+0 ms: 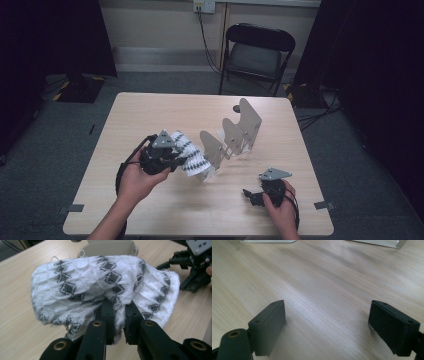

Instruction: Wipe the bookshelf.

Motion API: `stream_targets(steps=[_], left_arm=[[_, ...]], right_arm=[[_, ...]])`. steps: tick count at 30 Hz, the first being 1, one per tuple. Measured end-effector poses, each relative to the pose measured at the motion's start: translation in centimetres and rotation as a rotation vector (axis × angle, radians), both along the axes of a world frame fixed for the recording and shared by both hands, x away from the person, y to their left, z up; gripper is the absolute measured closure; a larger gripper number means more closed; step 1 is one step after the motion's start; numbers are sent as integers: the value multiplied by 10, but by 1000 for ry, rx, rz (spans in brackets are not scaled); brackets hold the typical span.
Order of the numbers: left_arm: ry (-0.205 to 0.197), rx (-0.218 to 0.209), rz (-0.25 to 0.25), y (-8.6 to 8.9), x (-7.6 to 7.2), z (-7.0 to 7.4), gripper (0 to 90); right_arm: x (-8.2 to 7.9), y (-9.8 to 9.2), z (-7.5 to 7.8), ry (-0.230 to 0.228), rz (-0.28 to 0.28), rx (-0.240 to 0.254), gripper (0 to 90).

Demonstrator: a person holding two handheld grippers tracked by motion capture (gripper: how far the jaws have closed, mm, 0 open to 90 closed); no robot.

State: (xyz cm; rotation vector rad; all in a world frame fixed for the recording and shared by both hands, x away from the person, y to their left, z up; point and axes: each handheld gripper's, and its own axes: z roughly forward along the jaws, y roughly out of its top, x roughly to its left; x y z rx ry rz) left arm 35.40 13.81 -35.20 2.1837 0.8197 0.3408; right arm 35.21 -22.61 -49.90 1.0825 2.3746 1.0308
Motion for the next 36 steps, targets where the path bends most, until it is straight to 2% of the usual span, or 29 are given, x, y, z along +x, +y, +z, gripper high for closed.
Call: stream_targets(steps=[8,18,24,27,31,34,36], left_arm=[[65,24,-7,-6,-2,-41,813],[136,50,8,-16,-4,-95,811],[170,61,17,-20,-6,-118,807],[175,51,20,-20,-6,-123,805],[182,42,16,-18,-6,-122,804],[173,55,7,-13,-7,-109,802],[150,43,10,-6,-6,-92,800]], right_arm=[[0,0,0,0,0,0,134],[0,0,0,0,0,0,134],[0,0,0,0,0,0,134],[0,0,0,0,0,0,134],[0,0,0,0,0,0,134],[0,0,0,0,0,0,134],[0,0,0,0,0,0,134]])
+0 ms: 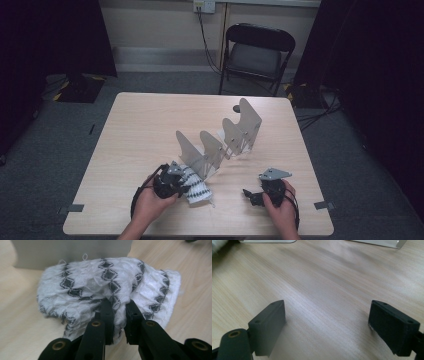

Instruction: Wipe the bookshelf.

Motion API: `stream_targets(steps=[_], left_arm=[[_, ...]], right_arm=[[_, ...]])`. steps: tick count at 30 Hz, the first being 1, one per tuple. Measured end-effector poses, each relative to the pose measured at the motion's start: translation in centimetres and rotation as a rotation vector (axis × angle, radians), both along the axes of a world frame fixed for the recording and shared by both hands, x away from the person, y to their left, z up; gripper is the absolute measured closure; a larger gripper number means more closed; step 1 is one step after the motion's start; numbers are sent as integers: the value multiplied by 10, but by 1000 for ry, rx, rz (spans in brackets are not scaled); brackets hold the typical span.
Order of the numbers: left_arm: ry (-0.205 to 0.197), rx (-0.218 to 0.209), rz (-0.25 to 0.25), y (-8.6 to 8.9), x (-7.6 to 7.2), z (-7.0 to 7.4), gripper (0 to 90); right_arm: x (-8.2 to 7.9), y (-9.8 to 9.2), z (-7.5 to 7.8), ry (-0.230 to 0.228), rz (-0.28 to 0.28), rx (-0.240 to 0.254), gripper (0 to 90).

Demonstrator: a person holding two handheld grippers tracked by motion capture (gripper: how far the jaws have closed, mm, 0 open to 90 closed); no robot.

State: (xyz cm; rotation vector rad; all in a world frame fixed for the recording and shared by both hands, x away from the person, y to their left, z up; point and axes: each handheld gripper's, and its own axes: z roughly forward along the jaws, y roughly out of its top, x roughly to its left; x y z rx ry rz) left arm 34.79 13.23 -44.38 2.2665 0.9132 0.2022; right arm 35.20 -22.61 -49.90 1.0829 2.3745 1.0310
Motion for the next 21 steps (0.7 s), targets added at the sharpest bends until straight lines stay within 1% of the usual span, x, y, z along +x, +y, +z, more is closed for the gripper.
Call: stream_targets(steps=[1,3,4,5,6,7,11,12,13,14,16,19,21], left_arm=[[-7,0,2,3,0,7,800],[-40,-6,5,9,2,26,800],[-59,-19,8,12,3,34,800],[-73,-23,10,14,3,44,800],[-96,-27,13,16,5,55,800],[-113,-24,14,18,6,63,799],[-168,-32,23,22,11,89,797],[-179,-38,29,23,13,94,797],[-186,-25,27,24,14,97,797],[-198,-30,32,24,16,99,797],[-205,-27,31,24,18,101,797],[-196,-25,33,22,19,95,798],[-183,-18,28,20,20,87,798]], right_arm=[[0,0,0,0,0,0,134],[0,0,0,0,0,0,134],[0,0,0,0,0,0,134],[0,0,0,0,0,0,134],[0,0,0,0,0,0,134],[0,0,0,0,0,0,134],[0,0,0,0,0,0,134],[0,0,0,0,0,0,134],[0,0,0,0,0,0,134],[0,0,0,0,0,0,134],[0,0,0,0,0,0,134],[0,0,0,0,0,0,134],[0,0,0,0,0,0,134]])
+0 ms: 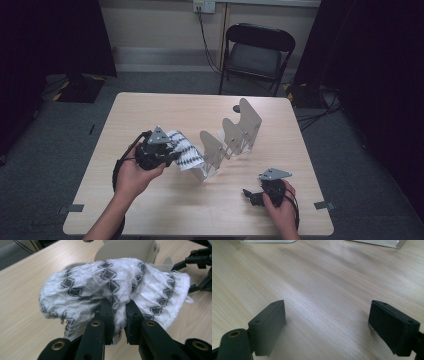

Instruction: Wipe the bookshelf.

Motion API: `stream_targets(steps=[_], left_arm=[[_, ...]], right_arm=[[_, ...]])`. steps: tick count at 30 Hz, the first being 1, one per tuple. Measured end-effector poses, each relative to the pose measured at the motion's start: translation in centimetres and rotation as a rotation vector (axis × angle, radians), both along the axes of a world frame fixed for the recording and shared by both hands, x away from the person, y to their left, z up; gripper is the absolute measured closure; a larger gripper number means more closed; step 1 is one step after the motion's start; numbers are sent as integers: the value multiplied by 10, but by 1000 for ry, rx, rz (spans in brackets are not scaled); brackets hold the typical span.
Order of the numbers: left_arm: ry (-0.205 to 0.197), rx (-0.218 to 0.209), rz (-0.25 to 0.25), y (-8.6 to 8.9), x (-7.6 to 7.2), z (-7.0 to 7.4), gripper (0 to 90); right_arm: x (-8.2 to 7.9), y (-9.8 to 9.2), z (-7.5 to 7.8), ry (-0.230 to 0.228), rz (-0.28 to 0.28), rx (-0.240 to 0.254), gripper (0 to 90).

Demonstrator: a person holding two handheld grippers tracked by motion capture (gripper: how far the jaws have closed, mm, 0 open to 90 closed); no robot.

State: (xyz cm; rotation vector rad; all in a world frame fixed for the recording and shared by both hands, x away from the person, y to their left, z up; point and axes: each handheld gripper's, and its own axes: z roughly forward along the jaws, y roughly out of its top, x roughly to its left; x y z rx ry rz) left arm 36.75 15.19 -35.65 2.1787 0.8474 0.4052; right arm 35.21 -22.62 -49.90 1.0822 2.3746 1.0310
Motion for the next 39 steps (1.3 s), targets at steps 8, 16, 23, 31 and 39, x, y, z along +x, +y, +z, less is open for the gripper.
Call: stream_targets(steps=[8,16,23,31,39], left_arm=[[49,15,-5,-5,-1,-30,796],[109,37,-14,-11,-3,-66,794],[151,63,-11,-17,-6,-97,792],[193,51,-15,-17,-9,-119,790],[191,51,-19,-9,-10,-105,793]], right_arm=[[0,0,0,0,0,0,134],[0,0,0,0,0,0,134],[0,0,0,0,0,0,134],[0,0,0,0,0,0,134],[0,0,0,0,0,0,134]])
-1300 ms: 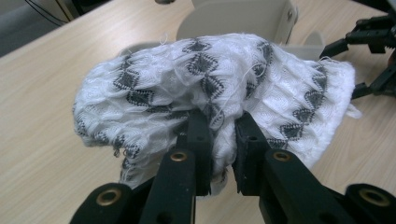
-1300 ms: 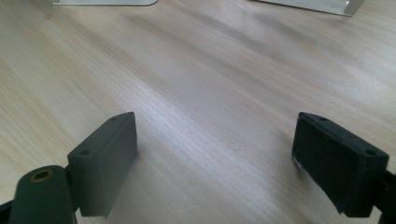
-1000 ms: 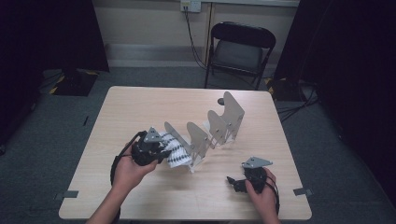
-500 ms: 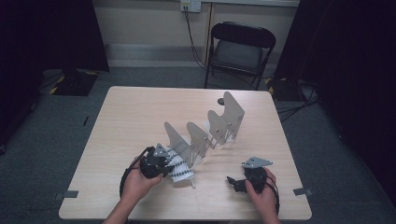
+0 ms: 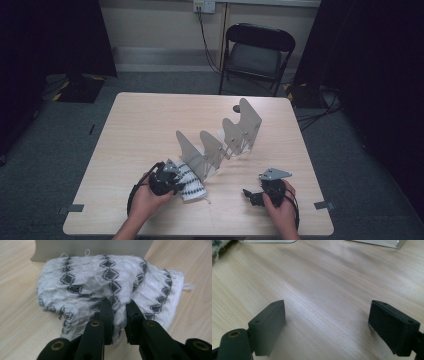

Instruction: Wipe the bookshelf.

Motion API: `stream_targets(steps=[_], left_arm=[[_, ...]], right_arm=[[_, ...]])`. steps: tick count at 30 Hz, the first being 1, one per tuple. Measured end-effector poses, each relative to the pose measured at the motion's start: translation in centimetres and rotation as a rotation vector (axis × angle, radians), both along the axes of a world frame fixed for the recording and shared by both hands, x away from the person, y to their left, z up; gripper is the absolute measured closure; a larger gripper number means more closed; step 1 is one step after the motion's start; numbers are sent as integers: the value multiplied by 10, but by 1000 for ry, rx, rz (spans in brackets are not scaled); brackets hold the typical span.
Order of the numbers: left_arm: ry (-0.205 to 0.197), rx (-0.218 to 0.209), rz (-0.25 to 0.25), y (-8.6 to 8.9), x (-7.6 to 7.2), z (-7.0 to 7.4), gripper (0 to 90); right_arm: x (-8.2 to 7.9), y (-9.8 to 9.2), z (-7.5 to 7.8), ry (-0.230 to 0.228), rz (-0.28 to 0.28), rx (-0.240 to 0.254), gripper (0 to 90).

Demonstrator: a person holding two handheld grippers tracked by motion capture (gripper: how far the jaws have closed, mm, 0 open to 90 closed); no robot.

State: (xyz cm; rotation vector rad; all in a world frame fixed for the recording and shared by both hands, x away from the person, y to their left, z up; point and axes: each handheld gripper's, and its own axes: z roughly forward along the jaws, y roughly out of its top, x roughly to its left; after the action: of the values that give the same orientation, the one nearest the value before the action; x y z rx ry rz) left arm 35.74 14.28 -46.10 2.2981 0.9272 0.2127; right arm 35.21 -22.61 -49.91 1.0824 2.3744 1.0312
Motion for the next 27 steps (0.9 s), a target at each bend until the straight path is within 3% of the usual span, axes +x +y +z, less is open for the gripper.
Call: stream_targets(steps=[11,15,18,22,27], left_arm=[[-117,17,8,23,6,76,797],[-167,7,11,30,8,104,796],[-205,-28,21,29,8,122,796],[-232,-12,10,26,12,134,795],[-220,-7,12,21,19,128,793]], right_arm=[[0,0,0,0,0,0,134],[0,0,0,0,0,0,134],[0,0,0,0,0,0,134],[0,0,0,0,0,0,134],[0,0,0,0,0,0,134]])
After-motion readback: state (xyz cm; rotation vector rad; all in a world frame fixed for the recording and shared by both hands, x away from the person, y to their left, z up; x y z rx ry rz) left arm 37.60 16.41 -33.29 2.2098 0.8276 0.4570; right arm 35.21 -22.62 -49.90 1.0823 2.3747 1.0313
